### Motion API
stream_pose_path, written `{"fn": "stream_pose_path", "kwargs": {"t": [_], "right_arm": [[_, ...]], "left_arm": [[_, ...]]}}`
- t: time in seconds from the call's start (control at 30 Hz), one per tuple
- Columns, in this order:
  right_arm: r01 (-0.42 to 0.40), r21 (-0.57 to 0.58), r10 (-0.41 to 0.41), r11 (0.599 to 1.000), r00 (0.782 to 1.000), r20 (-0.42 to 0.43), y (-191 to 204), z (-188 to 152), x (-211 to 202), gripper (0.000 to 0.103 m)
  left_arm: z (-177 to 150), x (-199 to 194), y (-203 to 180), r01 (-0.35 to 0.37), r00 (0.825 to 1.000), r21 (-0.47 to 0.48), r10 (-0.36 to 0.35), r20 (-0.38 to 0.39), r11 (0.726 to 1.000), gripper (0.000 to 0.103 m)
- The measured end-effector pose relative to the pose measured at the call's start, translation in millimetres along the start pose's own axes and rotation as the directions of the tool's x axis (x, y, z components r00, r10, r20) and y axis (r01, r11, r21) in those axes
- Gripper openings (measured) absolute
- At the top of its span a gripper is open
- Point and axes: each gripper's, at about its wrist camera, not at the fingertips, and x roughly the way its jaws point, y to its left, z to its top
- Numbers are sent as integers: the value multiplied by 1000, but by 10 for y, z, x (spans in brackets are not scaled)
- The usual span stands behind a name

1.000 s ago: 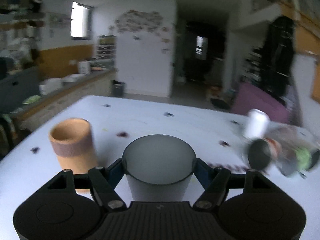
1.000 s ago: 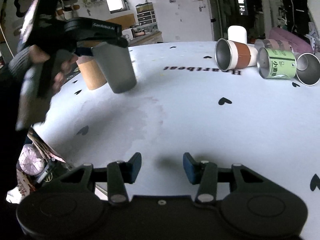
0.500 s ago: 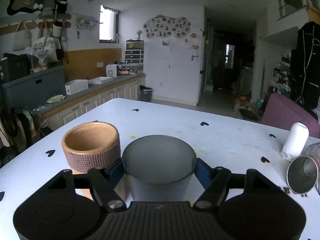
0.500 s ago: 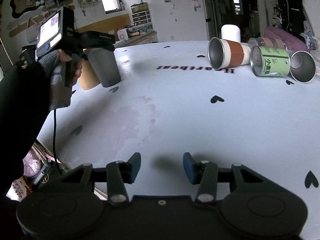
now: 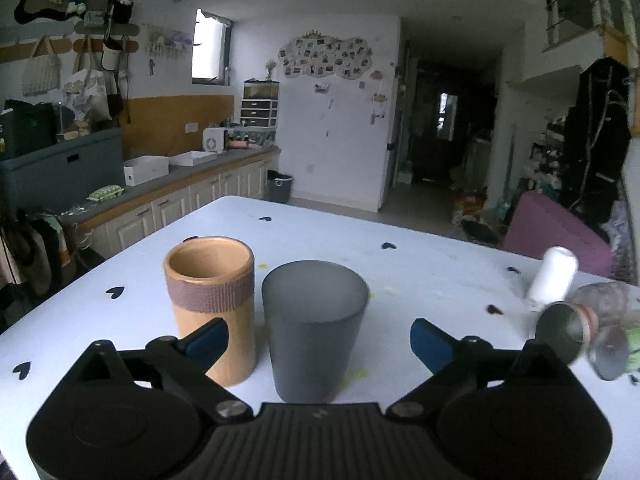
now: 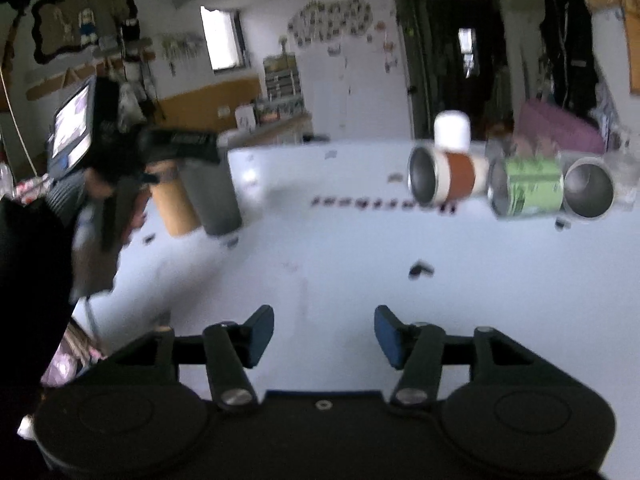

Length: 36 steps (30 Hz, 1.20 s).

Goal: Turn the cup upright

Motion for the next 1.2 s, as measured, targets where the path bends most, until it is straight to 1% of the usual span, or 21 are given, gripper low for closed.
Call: {"fn": "stream_pose_path", "kwargs": {"t": [0.1, 0.2, 0.3, 0.43, 0.53, 0.77, 0.8, 0.87, 1.03, 1.2], "right_arm": [[7, -6, -6, 1000, 999, 38, -25, 75, -15, 61], [15, -18, -14, 1000, 998, 63, -39, 134, -16, 66], [28, -27, -26, 999, 997, 78, -49, 177, -13, 71], [43, -41, -39, 998, 995, 87, -60, 215, -9, 77], [58, -51, -53, 997, 994, 97, -62, 224, -36, 81], [68, -75, -58, 995, 989, 133, -42, 230, -113, 97], [71, -75, -61, 995, 989, 137, -42, 233, -110, 97], [78, -71, -67, 994, 987, 144, -46, 236, -125, 102], [94, -66, -83, 993, 985, 150, -50, 247, -158, 103], [104, -69, -93, 992, 984, 149, -32, 257, -185, 103]], "left_arm": [[-25, -245, -21, 17, 1000, 9, -17, 9, 1000, 100], [-83, -448, -45, 32, 999, 21, -32, 6, 999, 101], [-182, -654, -87, 59, 998, 40, -59, 7, 997, 103], [-325, -872, -133, 63, 998, 80, -65, 23, 995, 103], [-407, -993, -104, 73, 997, 73, -75, 24, 995, 103], [-558, -1203, -85, 87, 996, 84, -89, 19, 993, 103], [-576, -1221, -80, 89, 996, 85, -91, 22, 992, 103], [-600, -1280, -83, 92, 995, 92, -95, 32, 992, 103], [-669, -1385, -123, 95, 994, 123, -101, 47, 988, 103], [-716, -1397, -140, 98, 994, 123, -103, 38, 988, 103]]}}
